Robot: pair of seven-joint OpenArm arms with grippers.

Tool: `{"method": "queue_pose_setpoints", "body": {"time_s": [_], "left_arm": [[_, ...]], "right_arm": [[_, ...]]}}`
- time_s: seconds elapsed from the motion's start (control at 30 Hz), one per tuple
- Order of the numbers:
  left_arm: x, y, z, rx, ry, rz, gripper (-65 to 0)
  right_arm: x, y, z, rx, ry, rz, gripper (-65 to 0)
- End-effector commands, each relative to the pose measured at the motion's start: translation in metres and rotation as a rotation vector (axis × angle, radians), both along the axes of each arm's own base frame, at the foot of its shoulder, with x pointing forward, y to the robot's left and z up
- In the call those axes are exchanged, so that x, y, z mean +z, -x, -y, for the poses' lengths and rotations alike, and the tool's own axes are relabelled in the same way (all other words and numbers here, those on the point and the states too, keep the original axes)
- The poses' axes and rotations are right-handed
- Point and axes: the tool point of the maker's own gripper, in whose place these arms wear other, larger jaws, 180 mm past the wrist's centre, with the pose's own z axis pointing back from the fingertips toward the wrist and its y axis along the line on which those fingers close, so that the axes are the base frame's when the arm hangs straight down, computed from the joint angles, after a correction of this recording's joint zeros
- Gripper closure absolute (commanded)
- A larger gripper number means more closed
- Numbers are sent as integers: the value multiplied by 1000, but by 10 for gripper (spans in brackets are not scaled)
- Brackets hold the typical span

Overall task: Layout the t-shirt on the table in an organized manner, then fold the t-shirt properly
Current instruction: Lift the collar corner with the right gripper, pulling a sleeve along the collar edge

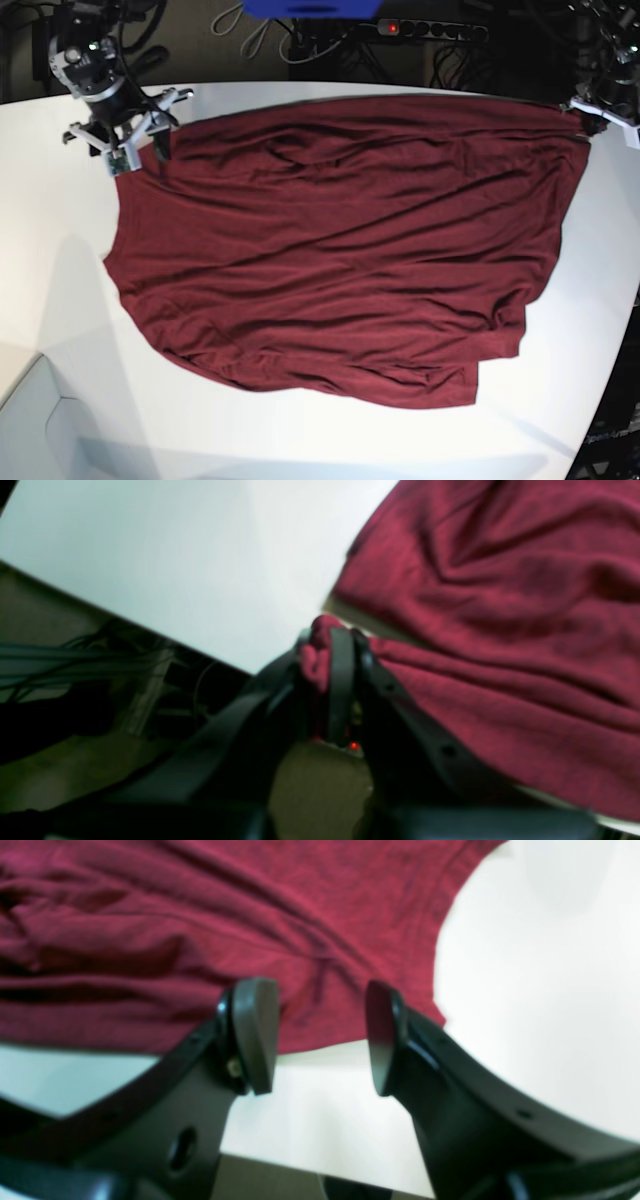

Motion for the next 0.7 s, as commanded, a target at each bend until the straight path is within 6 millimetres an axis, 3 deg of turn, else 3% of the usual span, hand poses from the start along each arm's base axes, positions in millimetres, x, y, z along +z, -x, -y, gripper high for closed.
{"method": "queue_pose_setpoints", "body": {"time_s": [0.0, 0.13, 0.3, 0.5, 0.67], "left_arm": [[17, -6, -6, -14, -39, 42, -1], [37, -11, 8, -43, -76, 87, -1], [65, -18, 16, -78, -134, 136, -1], [77, -16, 18, -101, -165, 85, -1], [95, -16, 22, -129, -215, 80, -1]], "right_arm": [[6, 1, -11, 33, -24, 24, -306], [-1, 14, -42, 105, -68, -11, -361], [-2, 17, -79, 193, -124, -19, -367], [5, 5, -108, 263, -163, 15, -367], [-4, 11, -124, 299, -192, -16, -366]]}}
